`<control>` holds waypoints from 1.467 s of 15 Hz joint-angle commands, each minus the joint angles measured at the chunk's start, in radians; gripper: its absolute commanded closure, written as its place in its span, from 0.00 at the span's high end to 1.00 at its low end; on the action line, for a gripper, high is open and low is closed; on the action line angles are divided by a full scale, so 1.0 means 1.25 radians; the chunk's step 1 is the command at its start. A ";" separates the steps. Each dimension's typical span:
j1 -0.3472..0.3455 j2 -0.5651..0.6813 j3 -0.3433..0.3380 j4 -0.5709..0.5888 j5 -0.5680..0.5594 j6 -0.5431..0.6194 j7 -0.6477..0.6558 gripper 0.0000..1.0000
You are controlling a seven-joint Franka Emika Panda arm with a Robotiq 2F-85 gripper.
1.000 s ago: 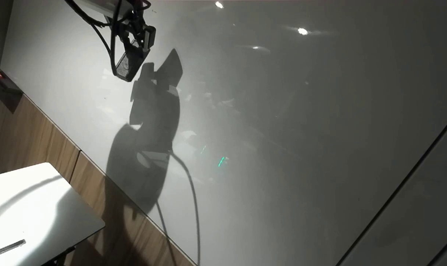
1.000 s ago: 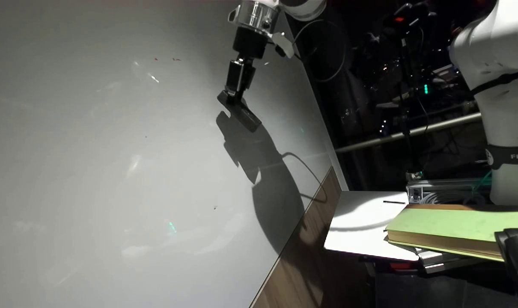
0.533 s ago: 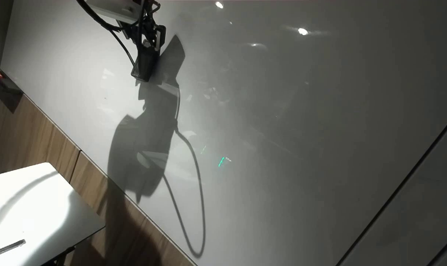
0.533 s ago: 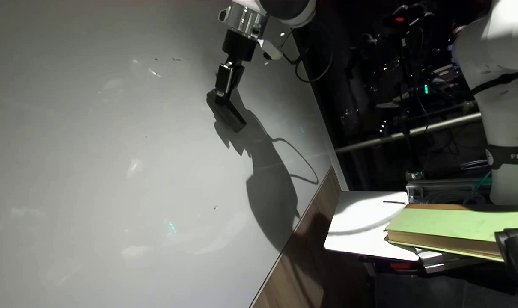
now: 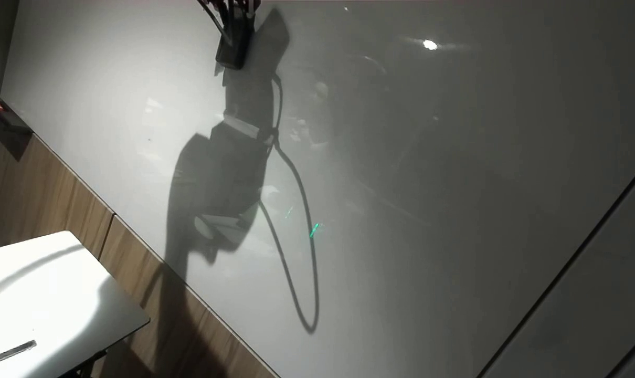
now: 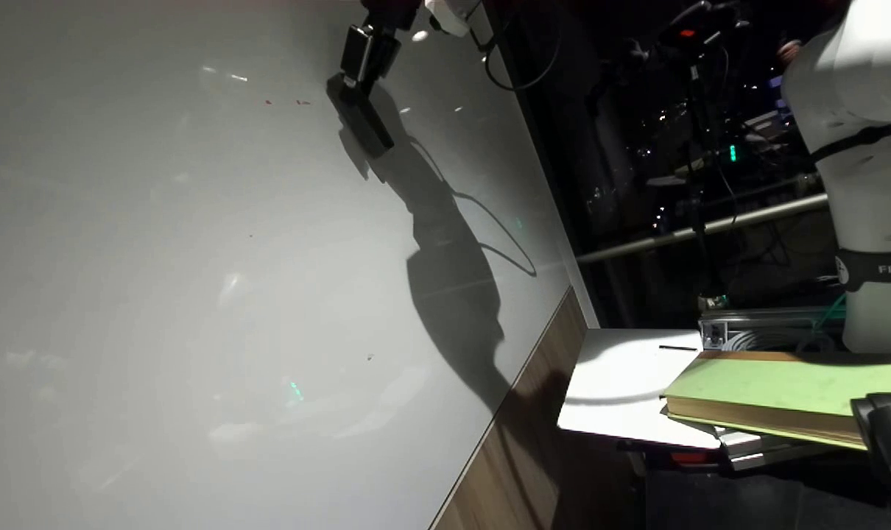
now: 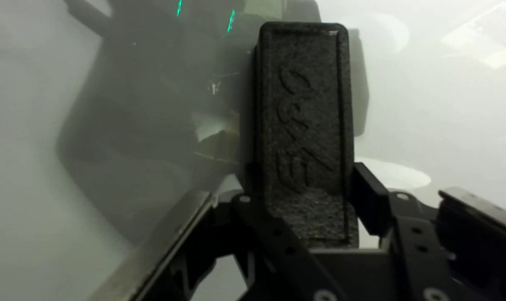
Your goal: Use the duster to erase the writings on the whiteboard
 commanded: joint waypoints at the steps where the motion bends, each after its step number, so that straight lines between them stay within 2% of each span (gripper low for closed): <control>1: -0.024 0.046 0.029 0.076 -0.022 0.011 0.038 0.30; 7: -0.034 0.070 0.095 0.072 -0.029 0.037 0.126 0.30; 15: -0.043 0.137 0.232 0.103 -0.074 0.078 0.256 0.30; 19: -0.057 0.168 0.277 0.135 -0.118 0.076 0.293 0.30; 22: -0.078 0.188 0.281 0.143 -0.143 0.084 0.296 0.30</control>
